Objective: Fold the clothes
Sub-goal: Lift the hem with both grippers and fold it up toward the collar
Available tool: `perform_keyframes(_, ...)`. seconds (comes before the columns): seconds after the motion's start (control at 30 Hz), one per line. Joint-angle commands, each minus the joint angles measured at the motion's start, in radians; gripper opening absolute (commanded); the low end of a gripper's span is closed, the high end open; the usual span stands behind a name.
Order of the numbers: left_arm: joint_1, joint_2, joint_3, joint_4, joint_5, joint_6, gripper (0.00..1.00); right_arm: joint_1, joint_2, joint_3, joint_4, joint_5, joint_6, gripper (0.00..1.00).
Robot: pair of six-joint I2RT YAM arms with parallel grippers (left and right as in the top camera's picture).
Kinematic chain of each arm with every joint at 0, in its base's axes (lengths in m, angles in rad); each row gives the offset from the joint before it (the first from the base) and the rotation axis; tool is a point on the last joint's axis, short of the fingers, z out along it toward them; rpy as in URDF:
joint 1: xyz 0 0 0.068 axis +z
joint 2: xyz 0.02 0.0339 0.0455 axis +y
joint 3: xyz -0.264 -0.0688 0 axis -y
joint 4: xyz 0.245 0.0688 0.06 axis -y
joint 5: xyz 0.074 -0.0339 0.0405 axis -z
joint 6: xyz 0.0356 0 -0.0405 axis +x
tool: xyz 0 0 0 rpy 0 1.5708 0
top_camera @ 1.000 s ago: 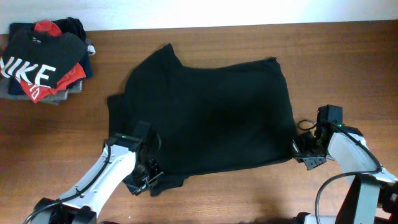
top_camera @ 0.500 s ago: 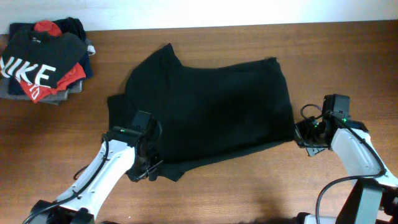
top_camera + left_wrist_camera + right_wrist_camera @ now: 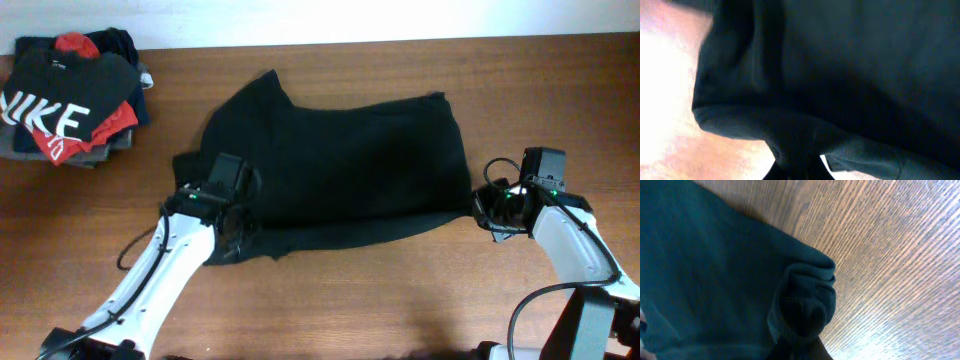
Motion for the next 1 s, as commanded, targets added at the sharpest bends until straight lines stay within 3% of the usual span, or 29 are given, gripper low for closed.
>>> perform_keyframes(0.0, -0.002, 0.006, 0.056, 0.007, -0.092, 0.025, 0.01, 0.005, -0.018, 0.018, 0.008, -0.008, 0.027, 0.04)
perform_keyframes(0.5, -0.002, 0.007, 0.057, 0.095, -0.24, 0.025, 0.01, 0.018, -0.018, 0.017, 0.077, -0.008, 0.035, 0.04)
perform_keyframes(0.97, -0.001, 0.014, 0.057, 0.169, -0.275, 0.025, 0.01, 0.138, 0.013, 0.017, 0.229, 0.051, 0.039, 0.04)
